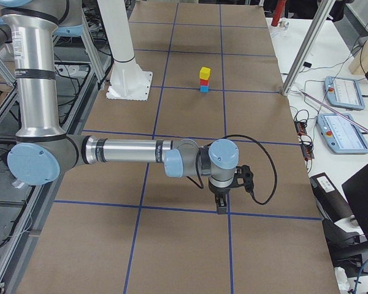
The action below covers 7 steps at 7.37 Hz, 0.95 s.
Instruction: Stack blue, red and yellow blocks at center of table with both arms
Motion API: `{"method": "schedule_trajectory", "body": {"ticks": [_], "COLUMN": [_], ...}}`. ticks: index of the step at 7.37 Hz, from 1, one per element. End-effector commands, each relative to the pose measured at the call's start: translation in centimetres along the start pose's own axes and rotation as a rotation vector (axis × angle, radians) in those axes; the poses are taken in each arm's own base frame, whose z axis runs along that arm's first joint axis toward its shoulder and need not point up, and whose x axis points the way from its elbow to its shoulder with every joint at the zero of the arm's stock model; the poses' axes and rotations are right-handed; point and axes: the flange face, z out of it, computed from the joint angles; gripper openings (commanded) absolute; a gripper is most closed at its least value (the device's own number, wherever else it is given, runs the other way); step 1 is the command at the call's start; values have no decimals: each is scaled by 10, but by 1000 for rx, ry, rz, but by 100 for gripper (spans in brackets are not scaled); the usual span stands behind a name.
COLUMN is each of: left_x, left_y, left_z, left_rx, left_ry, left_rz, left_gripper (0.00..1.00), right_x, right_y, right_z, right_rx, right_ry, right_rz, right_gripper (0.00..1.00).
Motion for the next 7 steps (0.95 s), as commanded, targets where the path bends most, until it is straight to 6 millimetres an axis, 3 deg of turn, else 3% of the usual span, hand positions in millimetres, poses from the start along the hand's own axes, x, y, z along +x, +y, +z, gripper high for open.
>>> {"method": "schedule_trajectory", "body": {"ticks": [1,7], "left_x": [0,-3], "left_y": [0,6], "left_z": [0,4], "left_rx": [-1,-10], "left_ry": [0,0], "left_rz": [-2,-11], "left_gripper": [100,100], "right_x": [-2,-3], "right_y": [22,25], "right_z": [13,11], "right_rx": [-26,-20], "right_ry": [38,76], "right_rz": [-1,-12], "right_gripper": [100,100]}}
